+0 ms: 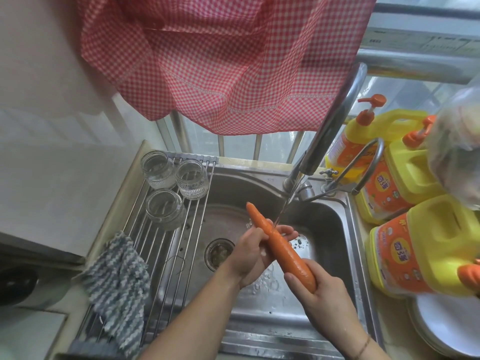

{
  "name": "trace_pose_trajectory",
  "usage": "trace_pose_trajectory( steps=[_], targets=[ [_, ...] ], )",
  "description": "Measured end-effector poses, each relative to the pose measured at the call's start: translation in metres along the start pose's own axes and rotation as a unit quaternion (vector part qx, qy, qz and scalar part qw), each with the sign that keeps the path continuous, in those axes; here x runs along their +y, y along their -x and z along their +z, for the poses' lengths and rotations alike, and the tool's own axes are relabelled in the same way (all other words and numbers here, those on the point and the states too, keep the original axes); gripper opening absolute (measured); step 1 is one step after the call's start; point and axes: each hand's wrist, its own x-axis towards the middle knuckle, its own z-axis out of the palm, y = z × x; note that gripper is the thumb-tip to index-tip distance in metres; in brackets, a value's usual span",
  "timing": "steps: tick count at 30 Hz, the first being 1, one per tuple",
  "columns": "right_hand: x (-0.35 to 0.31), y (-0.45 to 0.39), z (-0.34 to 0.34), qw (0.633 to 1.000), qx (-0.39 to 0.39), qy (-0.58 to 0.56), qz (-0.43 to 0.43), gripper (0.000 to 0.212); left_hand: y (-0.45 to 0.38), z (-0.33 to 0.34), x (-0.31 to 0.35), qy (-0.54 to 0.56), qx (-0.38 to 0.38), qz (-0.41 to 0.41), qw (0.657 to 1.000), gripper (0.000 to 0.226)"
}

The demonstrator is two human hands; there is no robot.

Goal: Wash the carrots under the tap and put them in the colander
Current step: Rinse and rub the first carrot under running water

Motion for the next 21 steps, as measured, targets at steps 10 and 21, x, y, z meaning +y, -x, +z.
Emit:
trace_pose_trajectory(
  steps=[10, 21],
  targets=[
    [-0.007, -0.002, -0.003, 0.998, -0.011, -0.063, 0.005, 0.029, 0.001, -0.002, 0.002, 0.026, -0.022, 0.001, 0.999, 0.021],
    [-0.017, -0.004, -0.006, 0.986, -0.04, -0.159, 0.038, 0.026, 0.002, -0.003, 0.005, 0.022, -0.025, 0.011, 0.999, 0.03]
  ],
)
